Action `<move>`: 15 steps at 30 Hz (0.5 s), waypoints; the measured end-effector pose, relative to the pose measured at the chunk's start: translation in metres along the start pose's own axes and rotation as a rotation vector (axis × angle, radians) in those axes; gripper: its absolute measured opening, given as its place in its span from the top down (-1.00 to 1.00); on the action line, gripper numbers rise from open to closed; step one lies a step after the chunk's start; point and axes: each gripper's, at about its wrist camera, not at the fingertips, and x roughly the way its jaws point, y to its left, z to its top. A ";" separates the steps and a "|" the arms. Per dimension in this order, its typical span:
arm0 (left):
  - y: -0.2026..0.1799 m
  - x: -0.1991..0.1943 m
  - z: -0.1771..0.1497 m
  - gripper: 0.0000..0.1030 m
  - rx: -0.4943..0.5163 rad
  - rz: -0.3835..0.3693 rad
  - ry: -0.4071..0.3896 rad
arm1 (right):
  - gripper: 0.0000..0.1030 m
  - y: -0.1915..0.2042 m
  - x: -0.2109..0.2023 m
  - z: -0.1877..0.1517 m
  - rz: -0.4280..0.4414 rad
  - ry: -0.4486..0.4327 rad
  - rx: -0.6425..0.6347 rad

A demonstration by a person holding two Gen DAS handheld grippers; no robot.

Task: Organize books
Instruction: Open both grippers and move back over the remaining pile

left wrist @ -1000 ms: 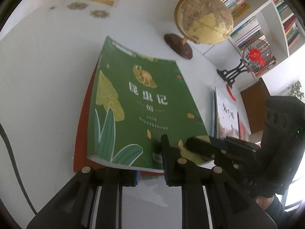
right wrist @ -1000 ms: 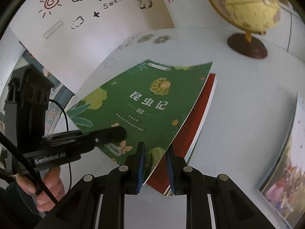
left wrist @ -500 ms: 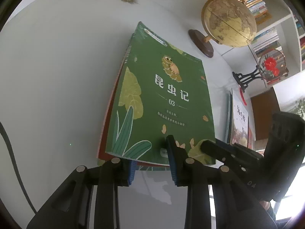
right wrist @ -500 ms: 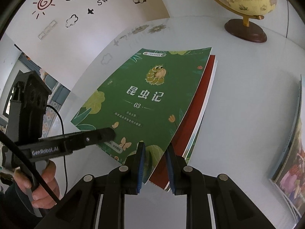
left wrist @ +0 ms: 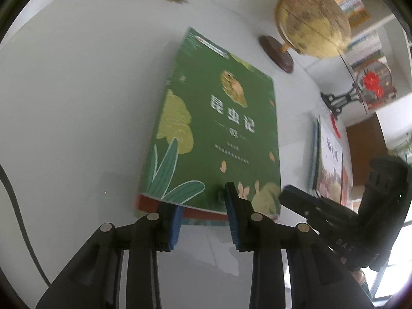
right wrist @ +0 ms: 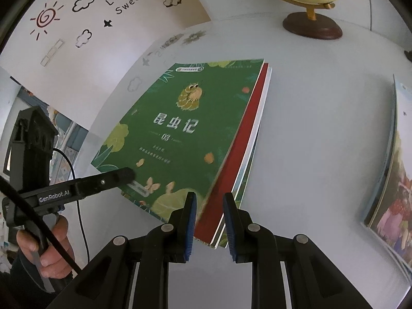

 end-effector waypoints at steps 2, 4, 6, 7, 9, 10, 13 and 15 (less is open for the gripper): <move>-0.009 0.003 -0.005 0.44 0.035 0.026 0.016 | 0.59 0.002 0.000 -0.003 0.003 0.001 0.005; -0.014 0.004 -0.009 0.43 0.063 0.046 0.023 | 0.59 0.004 -0.003 -0.005 -0.009 -0.005 0.008; -0.011 0.003 -0.011 0.43 0.058 0.041 0.041 | 0.60 0.005 -0.006 -0.006 -0.002 -0.016 0.011; -0.009 0.001 -0.011 0.43 0.053 0.040 0.047 | 0.60 0.005 -0.007 -0.005 0.000 -0.019 0.013; -0.006 -0.002 -0.015 0.43 0.054 0.040 0.067 | 0.60 0.007 -0.009 -0.005 -0.004 -0.031 0.014; -0.005 -0.005 -0.018 0.43 0.059 0.038 0.076 | 0.60 0.009 -0.010 -0.004 -0.005 -0.040 0.012; -0.002 -0.012 -0.030 0.43 0.077 0.042 0.106 | 0.60 0.013 -0.012 -0.006 -0.006 -0.048 0.006; 0.003 -0.018 -0.041 0.43 0.085 0.057 0.119 | 0.60 0.014 -0.011 -0.006 0.000 -0.044 0.006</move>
